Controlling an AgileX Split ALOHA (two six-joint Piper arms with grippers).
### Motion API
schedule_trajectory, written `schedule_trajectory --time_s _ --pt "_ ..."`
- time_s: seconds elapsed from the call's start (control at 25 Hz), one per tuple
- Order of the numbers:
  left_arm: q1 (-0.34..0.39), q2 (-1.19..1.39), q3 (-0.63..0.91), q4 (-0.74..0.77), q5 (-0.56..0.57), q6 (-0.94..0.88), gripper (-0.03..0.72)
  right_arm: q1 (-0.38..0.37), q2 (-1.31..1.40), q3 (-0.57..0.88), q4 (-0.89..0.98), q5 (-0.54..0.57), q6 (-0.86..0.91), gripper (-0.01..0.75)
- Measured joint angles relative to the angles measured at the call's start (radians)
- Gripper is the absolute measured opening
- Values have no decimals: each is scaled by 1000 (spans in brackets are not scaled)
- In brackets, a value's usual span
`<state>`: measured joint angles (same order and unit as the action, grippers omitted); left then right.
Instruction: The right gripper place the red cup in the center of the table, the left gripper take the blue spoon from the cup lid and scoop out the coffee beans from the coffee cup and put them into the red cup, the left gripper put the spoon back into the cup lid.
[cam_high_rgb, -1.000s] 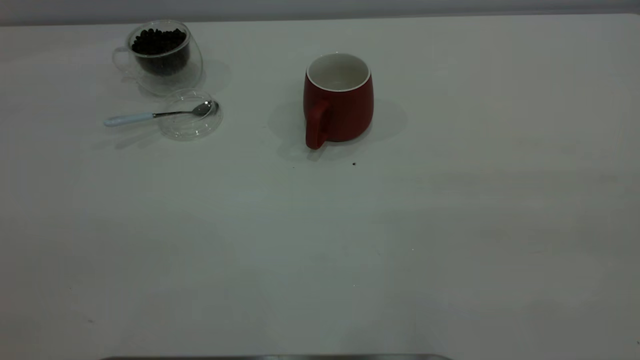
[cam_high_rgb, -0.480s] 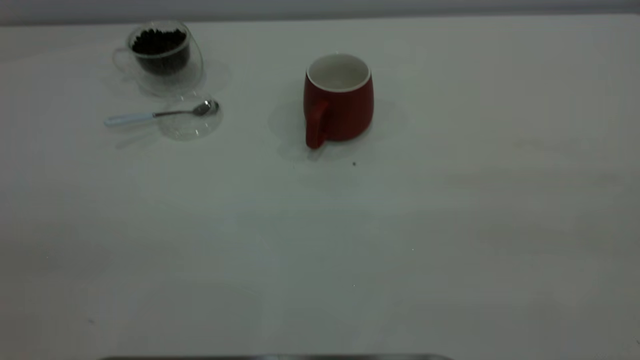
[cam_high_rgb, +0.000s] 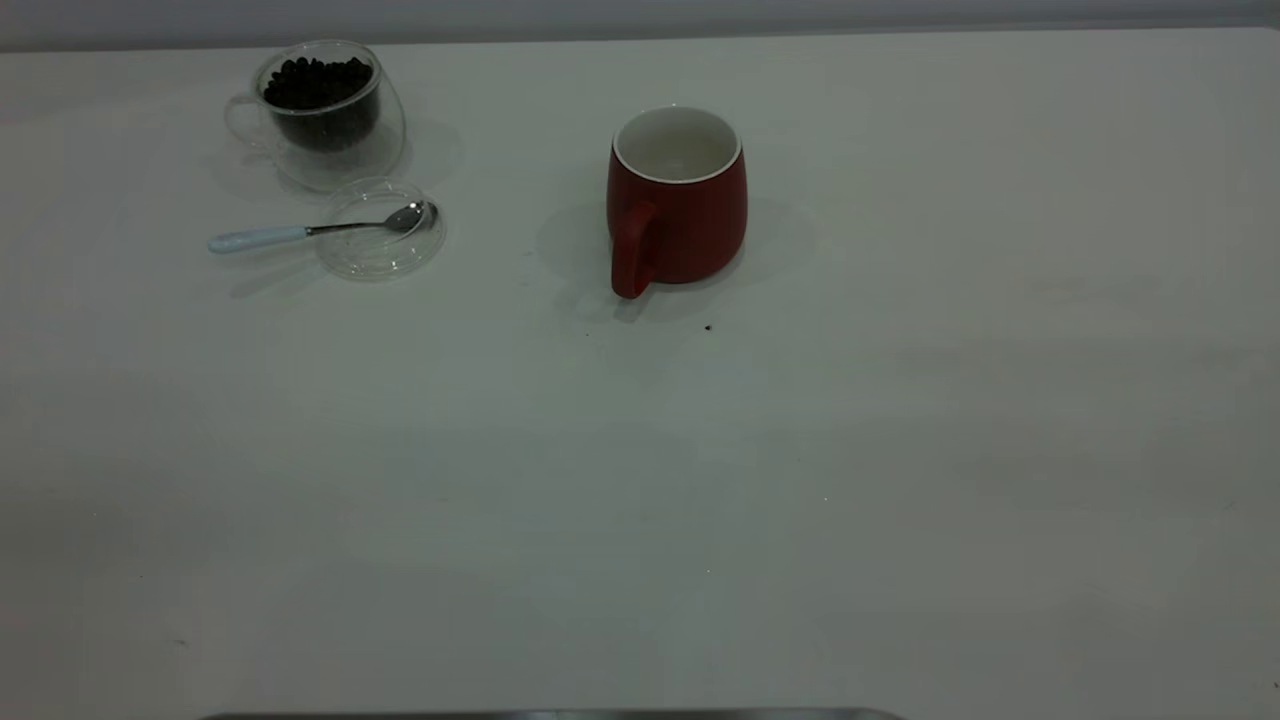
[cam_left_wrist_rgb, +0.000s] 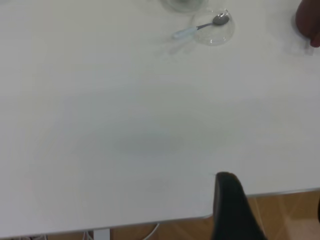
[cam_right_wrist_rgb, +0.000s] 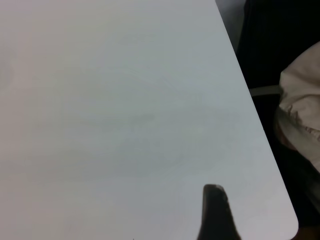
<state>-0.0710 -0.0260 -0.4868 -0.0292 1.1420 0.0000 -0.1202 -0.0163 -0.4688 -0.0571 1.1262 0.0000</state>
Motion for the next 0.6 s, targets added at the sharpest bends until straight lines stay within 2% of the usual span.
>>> schedule_trajectory --time_s 0.28,0.48,0.6 --pt "4 0 0 0 -1 7 462 0 0 0 0 0 0 532" --pt "71 0 0 -1 -1 7 462 0 0 0 0 0 0 532" --pt "88 0 0 -1 -1 7 462 0 0 0 0 0 0 532"
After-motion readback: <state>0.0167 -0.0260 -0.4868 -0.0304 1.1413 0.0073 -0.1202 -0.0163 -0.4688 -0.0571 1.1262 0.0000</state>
